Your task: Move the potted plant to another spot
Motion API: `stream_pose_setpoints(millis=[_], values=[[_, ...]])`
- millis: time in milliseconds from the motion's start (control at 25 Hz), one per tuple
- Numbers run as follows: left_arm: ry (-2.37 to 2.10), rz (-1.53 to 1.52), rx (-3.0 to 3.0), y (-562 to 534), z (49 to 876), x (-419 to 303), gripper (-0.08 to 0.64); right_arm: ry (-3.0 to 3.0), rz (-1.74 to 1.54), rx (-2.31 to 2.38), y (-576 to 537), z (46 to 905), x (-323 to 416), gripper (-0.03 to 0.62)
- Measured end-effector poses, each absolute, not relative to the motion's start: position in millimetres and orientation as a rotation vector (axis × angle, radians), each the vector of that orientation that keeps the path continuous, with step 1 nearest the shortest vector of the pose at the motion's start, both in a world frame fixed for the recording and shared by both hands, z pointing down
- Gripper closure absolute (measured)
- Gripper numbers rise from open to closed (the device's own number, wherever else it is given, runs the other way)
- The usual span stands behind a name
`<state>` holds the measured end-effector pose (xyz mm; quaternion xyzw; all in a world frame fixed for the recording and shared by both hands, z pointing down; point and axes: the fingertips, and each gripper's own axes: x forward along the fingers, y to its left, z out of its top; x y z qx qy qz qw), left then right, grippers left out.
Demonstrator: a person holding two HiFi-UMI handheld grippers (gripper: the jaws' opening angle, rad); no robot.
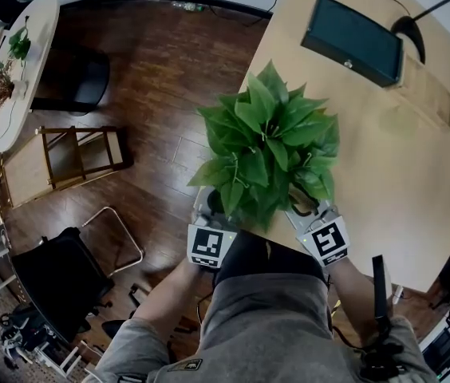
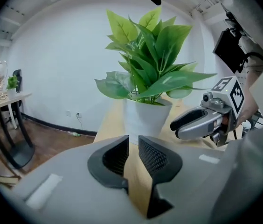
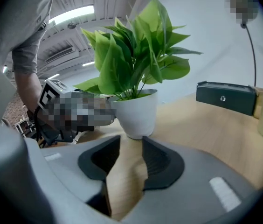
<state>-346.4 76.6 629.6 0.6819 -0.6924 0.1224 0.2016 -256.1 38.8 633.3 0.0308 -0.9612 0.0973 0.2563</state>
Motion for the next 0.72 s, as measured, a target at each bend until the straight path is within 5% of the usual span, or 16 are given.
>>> stream_pose_setpoints(millis=[40,320,720], values=[[-1.919,0.351,1.922,74.6,629.8,-349.5,0.476,-2.601,0.262,0.063,39.4,634.8,-258.4,0.398],[-1.731,0.451,2.195,58.1,624.0,-343.0,0.288,-2.591,0.175,-0.029,39.8,633.8,-270.8,0.264],[-1.511,0.620,2.421,32.8,621.5,-336.0,0.153,-2.572,0.018,-0.172,25.1,625.7,-292.7,0.227]])
